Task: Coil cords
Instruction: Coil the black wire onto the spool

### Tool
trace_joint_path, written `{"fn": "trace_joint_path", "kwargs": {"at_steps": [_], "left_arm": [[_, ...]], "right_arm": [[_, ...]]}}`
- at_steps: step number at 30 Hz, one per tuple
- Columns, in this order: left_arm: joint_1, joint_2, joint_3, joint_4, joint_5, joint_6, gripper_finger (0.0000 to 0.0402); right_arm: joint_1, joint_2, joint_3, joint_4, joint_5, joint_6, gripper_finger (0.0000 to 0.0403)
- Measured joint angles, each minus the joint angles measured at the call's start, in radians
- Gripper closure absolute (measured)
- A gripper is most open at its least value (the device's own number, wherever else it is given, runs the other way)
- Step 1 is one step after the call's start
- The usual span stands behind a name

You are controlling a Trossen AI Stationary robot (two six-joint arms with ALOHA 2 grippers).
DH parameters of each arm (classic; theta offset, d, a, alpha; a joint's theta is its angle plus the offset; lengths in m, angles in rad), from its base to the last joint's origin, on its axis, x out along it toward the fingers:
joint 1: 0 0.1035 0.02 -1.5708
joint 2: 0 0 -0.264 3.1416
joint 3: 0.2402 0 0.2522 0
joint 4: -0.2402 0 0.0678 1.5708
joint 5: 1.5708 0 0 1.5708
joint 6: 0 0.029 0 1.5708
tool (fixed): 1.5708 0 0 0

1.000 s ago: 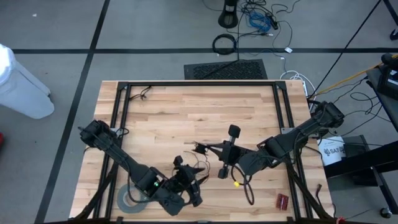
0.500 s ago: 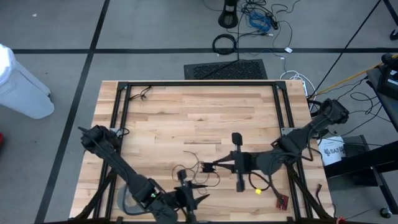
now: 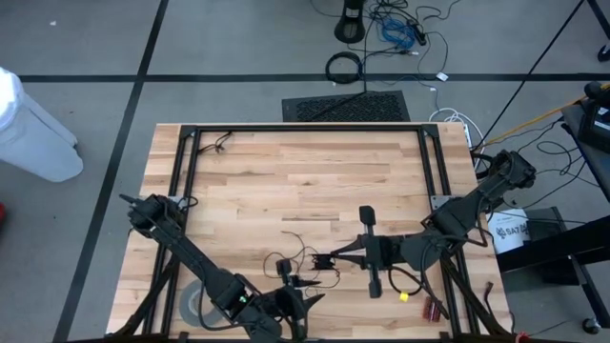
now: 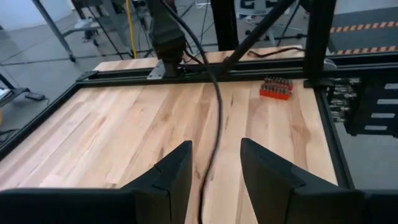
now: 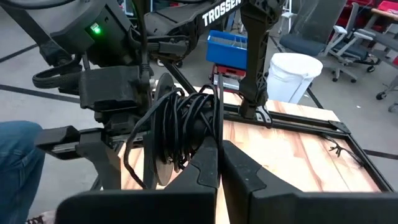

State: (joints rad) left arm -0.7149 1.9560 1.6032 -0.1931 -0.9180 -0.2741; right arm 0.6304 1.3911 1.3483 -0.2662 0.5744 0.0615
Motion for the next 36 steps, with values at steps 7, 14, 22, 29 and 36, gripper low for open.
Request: {"fn": "trace_joint_path", "kwargs": {"at_steps": [7, 14, 22, 29, 36], "left_arm": [[0.002, 0.000, 0.000, -0.030, -0.004, -0.004, 0.0268], [0.002, 0.000, 0.000, -0.070, 0.007, -0.006, 0.0341], [0.003, 0.000, 0.000, -0.083, 0.031, -0.006, 0.0393], [0.008, 0.000, 0.000, -0.164, 0.030, -0.015, 0.0398], [0.048, 0.000, 0.000, -0.273, 0.026, -0.086, 0.0400]], "right_arm": [[0.016, 0.000, 0.000, -0.004, 0.000, 0.001, 0.0403], [0.040, -0.005, 0.000, 0.001, 0.001, 0.001, 0.0403], [0.053, -0.009, 0.000, 0.001, 0.003, 0.001, 0.0403], [0.066, -0.010, 0.000, 0.005, 0.001, 0.003, 0.0403], [0.085, -0.024, 0.000, 0.008, 0.001, 0.004, 0.0403]]}}
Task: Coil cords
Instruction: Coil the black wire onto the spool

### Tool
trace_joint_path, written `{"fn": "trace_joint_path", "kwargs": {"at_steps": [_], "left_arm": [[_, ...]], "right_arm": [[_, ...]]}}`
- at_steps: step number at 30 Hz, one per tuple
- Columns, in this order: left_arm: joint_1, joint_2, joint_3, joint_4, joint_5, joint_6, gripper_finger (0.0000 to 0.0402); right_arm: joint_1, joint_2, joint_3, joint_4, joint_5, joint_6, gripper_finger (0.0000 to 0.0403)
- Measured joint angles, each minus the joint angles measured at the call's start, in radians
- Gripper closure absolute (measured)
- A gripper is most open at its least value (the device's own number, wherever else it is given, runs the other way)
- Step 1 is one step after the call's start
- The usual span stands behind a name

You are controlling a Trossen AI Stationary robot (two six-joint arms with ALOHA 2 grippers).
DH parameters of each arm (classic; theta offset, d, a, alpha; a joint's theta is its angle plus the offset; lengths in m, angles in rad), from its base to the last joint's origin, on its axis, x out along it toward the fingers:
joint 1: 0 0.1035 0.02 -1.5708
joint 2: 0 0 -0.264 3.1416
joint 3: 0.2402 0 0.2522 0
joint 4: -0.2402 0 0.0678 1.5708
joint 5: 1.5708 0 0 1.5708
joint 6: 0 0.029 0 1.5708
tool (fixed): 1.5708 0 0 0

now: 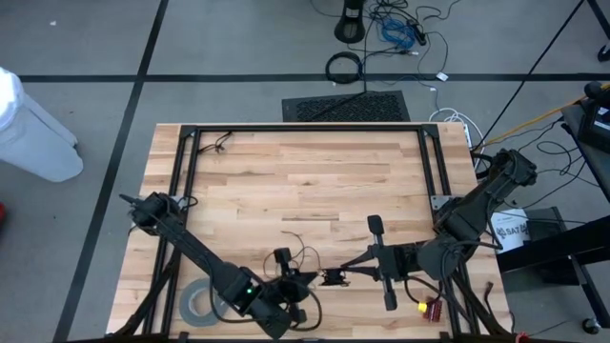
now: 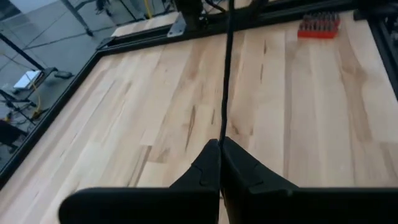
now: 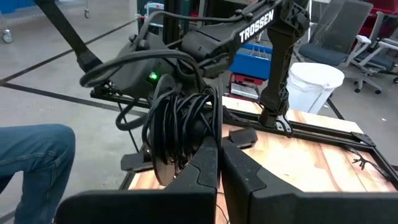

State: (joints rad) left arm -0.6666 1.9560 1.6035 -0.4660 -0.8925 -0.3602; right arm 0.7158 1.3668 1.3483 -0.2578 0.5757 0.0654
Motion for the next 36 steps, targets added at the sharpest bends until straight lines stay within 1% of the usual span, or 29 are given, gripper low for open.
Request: {"fn": "trace_joint_path", "kwargs": {"at_steps": [3, 8, 12, 16, 20, 22, 29, 36], "left_arm": [[0.016, 0.000, 0.000, 0.046, 0.000, 0.003, 0.0400], [0.023, 0.000, 0.000, 0.162, 0.015, 0.087, 0.0400], [0.039, 0.000, 0.000, 0.208, 0.021, 0.106, 0.0401], [0.053, 0.000, 0.000, 0.342, 0.035, 0.186, 0.0401], [0.056, 0.000, 0.007, 0.460, 0.061, 0.271, 0.0401], [0.064, 0.000, 0.024, 0.470, 0.065, 0.293, 0.0401], [0.079, 0.000, 0.037, 0.471, 0.118, 0.291, 0.0401], [0.025, -0.028, 0.037, 0.485, 0.104, 0.287, 0.0401]], "right_arm": [[0.001, 0.000, 0.000, 0.007, 0.000, 0.000, 0.0403], [0.000, 0.000, 0.000, 0.008, 0.000, -0.004, 0.0403], [0.000, 0.000, 0.000, 0.010, 0.000, -0.007, 0.0403], [0.000, 0.000, 0.000, -0.002, 0.031, -0.001, 0.0403], [0.000, 0.000, 0.000, -0.002, 0.032, 0.000, 0.0403], [0.000, 0.000, 0.000, -0.002, 0.038, 0.000, 0.0403], [0.002, -0.001, 0.000, -0.006, 0.031, -0.010, 0.0403], [0.006, -0.001, 0.000, -0.033, 0.041, -0.005, 0.0403]]}}
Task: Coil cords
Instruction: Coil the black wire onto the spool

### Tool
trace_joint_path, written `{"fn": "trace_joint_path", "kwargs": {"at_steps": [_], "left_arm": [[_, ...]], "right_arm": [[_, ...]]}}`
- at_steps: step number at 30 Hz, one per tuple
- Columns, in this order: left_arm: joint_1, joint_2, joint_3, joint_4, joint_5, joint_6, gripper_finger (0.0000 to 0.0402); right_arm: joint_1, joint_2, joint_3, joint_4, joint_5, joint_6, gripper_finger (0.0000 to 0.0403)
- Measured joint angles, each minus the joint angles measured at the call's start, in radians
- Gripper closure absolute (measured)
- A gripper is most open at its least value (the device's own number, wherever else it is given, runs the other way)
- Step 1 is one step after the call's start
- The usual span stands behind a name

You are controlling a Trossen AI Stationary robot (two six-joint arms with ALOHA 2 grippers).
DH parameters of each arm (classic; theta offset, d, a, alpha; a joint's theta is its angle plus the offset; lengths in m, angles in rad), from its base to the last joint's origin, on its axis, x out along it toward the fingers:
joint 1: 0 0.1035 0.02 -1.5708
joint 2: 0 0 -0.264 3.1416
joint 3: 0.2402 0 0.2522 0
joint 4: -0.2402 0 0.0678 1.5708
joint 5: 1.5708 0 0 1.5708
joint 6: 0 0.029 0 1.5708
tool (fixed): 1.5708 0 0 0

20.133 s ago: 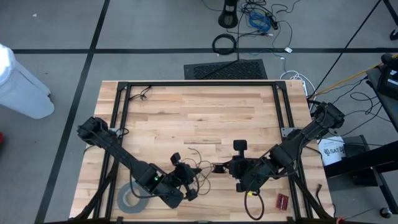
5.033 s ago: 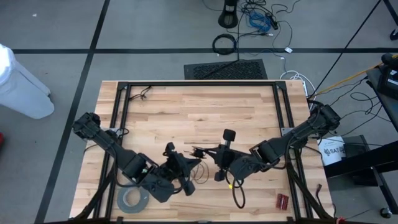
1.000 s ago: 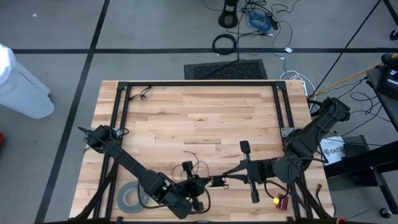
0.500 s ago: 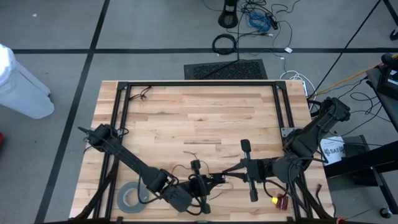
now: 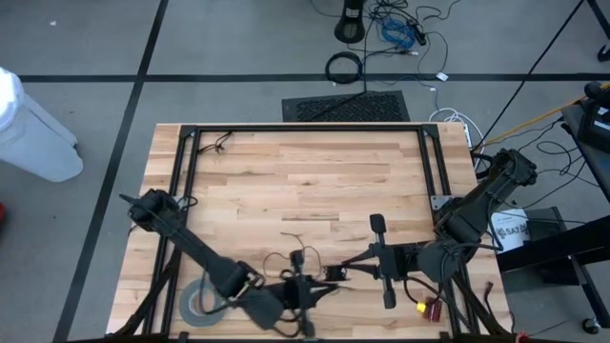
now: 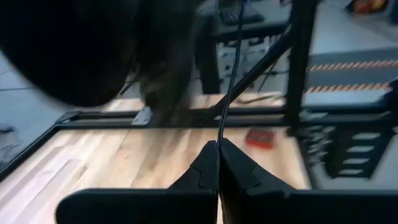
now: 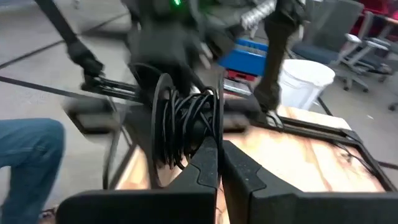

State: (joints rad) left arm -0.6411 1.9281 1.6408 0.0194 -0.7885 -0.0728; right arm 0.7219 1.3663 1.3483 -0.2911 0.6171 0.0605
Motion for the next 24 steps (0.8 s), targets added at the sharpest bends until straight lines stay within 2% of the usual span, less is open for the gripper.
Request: {"fn": "trace_joint_path", "kwargs": {"at_steps": [7, 14, 18, 24], "left_arm": [[-0.058, -0.054, 0.001, -0.010, -0.049, -0.065, 0.0401], [-0.069, -0.108, 0.001, -0.002, -0.077, -0.129, 0.0401], [-0.068, -0.132, 0.001, 0.008, -0.084, -0.131, 0.0401], [-0.065, -0.132, 0.065, -0.001, -0.086, -0.090, 0.0401]], "right_arm": [[-0.001, 0.000, 0.000, -0.060, 0.062, 0.046, 0.0403], [-0.003, 0.000, 0.000, -0.062, 0.064, 0.061, 0.0403], [-0.003, 0.000, 0.000, -0.068, 0.064, 0.063, 0.0403], [-0.018, 0.003, 0.000, -0.100, 0.065, 0.085, 0.0403]]}}
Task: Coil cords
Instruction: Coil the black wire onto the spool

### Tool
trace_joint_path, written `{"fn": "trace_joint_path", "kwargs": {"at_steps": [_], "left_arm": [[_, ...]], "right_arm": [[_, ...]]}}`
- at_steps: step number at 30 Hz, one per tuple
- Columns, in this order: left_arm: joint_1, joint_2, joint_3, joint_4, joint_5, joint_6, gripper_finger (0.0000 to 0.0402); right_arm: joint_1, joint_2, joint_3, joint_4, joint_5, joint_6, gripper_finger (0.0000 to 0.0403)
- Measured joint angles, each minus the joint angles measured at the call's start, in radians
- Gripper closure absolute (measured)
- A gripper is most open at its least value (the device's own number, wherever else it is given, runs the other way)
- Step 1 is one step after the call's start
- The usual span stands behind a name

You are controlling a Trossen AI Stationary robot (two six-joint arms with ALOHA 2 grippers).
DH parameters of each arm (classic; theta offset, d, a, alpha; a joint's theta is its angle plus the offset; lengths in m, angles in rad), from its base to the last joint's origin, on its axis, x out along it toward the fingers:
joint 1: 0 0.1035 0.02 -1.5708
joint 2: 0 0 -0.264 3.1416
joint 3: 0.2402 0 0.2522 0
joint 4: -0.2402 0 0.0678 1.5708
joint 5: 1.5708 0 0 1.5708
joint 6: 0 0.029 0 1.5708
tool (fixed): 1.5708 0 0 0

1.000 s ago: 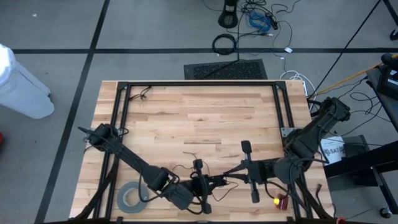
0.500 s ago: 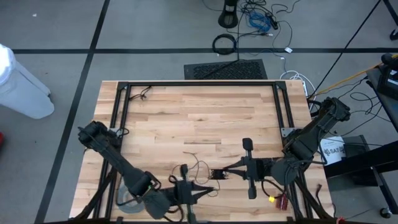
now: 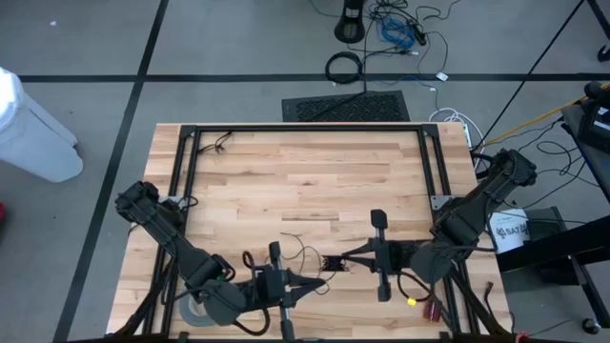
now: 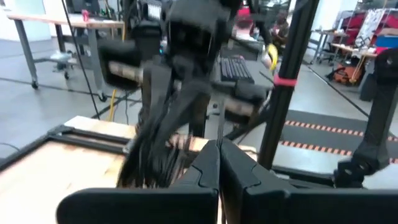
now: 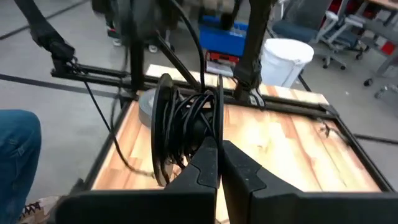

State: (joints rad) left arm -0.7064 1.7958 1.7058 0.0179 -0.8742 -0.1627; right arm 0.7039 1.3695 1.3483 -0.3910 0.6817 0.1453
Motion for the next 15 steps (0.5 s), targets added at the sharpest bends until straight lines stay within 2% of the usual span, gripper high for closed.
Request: {"fn": "trace_joint_path", "kwargs": {"at_steps": [8, 15], "left_arm": [[0.049, 0.000, 0.049, 0.003, 0.004, 0.039, 0.0401], [0.104, 0.051, 0.048, 0.048, 0.120, -0.007, 0.0401]], "right_arm": [[-0.031, 0.015, 0.000, -0.002, -0.001, 0.013, 0.0403], [-0.057, 0.024, 0.000, -0.003, 0.005, 0.027, 0.0403]]}}
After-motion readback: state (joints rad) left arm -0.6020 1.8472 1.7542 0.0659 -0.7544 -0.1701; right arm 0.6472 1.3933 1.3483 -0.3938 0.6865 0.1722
